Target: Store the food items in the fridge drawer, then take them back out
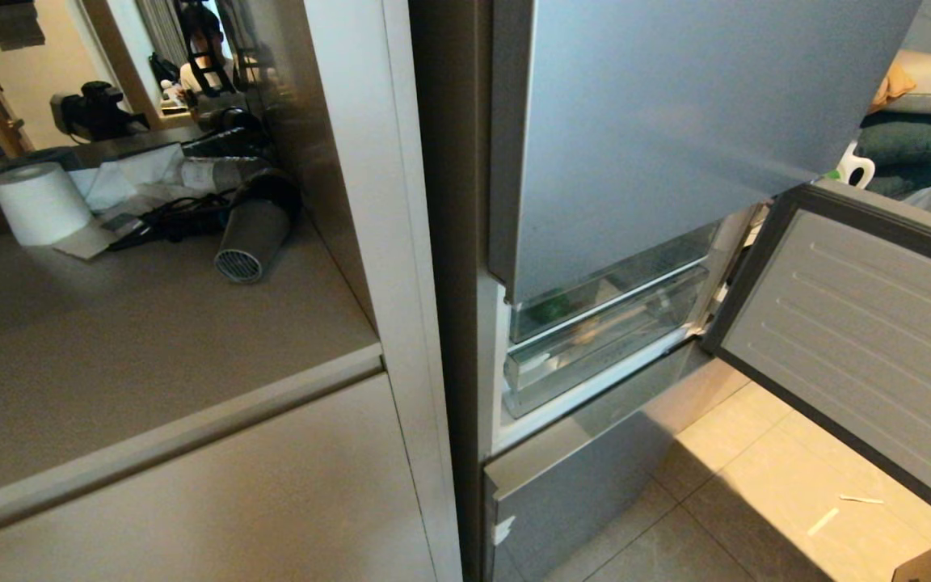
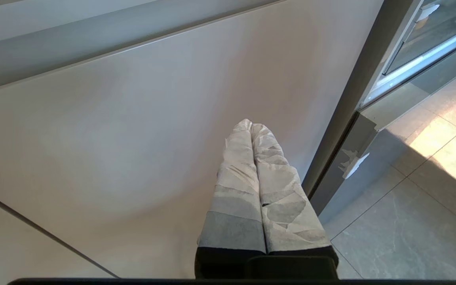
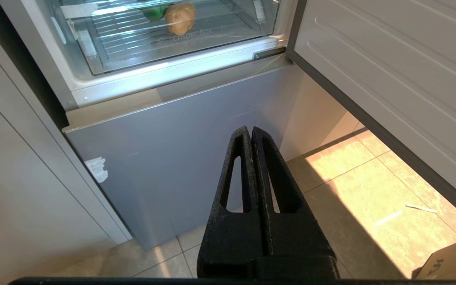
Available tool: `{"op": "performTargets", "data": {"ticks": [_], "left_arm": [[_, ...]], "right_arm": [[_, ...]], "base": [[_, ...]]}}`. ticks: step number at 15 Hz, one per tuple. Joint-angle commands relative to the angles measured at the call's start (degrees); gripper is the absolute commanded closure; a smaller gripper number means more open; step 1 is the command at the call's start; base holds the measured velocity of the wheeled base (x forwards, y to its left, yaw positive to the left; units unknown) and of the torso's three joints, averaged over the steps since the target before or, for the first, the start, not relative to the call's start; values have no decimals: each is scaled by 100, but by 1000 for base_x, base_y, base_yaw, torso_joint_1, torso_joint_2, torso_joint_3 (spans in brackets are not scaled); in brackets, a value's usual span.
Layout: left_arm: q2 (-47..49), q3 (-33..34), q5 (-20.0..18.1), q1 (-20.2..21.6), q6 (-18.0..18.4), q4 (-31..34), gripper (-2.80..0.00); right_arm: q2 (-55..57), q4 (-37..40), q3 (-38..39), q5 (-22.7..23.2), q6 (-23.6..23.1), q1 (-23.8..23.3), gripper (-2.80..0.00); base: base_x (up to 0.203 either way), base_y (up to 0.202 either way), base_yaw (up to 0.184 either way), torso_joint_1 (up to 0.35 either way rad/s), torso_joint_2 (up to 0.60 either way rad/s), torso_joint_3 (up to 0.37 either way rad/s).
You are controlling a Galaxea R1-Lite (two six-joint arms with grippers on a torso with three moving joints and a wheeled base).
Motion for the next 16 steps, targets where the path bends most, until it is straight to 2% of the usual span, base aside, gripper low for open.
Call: {"op": "performTargets", "data": {"ticks": [1,9,13,16], "left_arm": [[1,0,1,1,0,2,0],[1,0,1,1,18,2,0],[1,9,-42,1,272,4,0],[1,9,-42,1,264,2,0]], "right_arm": [[11,15,0,7,1,1,0],[11,33,-9,-1,43,1,0],[11,33,-9,-142,207,1,0],[11,33,-9,-151,263,1,0]], "base": [[0,0,0,0,0,0],[0,0,0,0,0,0],[0,0,0,0,0,0],[0,0,0,0,0,0]]}}
